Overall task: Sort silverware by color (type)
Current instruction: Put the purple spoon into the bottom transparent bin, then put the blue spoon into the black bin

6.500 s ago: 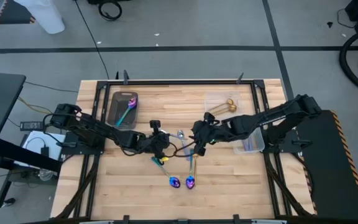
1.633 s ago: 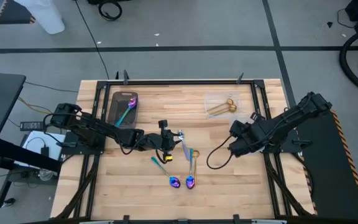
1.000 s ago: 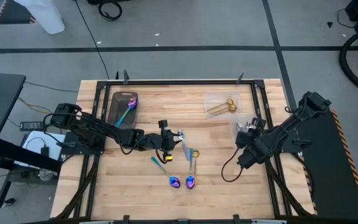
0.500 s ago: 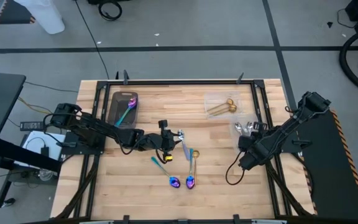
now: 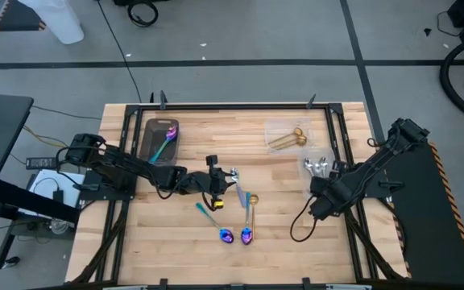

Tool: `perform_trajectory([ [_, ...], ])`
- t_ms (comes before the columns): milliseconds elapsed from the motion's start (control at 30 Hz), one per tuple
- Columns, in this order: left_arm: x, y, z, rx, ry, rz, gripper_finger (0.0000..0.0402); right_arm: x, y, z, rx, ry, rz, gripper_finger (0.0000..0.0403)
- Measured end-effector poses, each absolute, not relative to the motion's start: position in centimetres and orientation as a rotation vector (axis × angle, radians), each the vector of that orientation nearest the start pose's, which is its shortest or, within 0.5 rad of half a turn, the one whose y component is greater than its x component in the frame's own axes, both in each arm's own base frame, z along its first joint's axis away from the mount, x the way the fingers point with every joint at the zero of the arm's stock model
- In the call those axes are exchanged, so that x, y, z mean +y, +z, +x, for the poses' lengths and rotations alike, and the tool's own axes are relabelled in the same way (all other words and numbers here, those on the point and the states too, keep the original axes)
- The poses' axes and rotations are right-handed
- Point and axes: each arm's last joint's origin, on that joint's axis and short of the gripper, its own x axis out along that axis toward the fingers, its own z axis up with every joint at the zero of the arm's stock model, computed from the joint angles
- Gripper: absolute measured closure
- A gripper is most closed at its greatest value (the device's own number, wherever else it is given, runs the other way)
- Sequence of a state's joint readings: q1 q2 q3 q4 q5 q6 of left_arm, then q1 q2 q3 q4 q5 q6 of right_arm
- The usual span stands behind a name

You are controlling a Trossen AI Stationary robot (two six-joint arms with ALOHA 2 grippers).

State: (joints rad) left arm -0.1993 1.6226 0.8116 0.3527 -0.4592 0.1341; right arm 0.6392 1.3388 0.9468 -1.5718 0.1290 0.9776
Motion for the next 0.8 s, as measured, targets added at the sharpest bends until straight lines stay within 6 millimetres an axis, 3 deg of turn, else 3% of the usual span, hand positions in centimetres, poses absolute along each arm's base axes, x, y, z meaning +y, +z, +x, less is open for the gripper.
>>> perform_trajectory([
  [300, -5.3, 18.9, 32.6, 0.452, 0.224, 0.279, 0.0285, 10.6, 25.5, 15.0, 1.62, -0.558, 0.062, 0.0235],
  [533, -5.3, 18.9, 32.6, 0.452, 0.205, 0.274, 0.0285, 11.4, 27.1, 16.9, 1.346, -0.544, 0.132, 0.0236],
  [800, -6.8, 18.7, 32.5, 0.451, -0.235, 0.248, 0.0285, 12.1, 27.5, 19.6, 1.072, -0.486, 0.284, 0.0236],
])
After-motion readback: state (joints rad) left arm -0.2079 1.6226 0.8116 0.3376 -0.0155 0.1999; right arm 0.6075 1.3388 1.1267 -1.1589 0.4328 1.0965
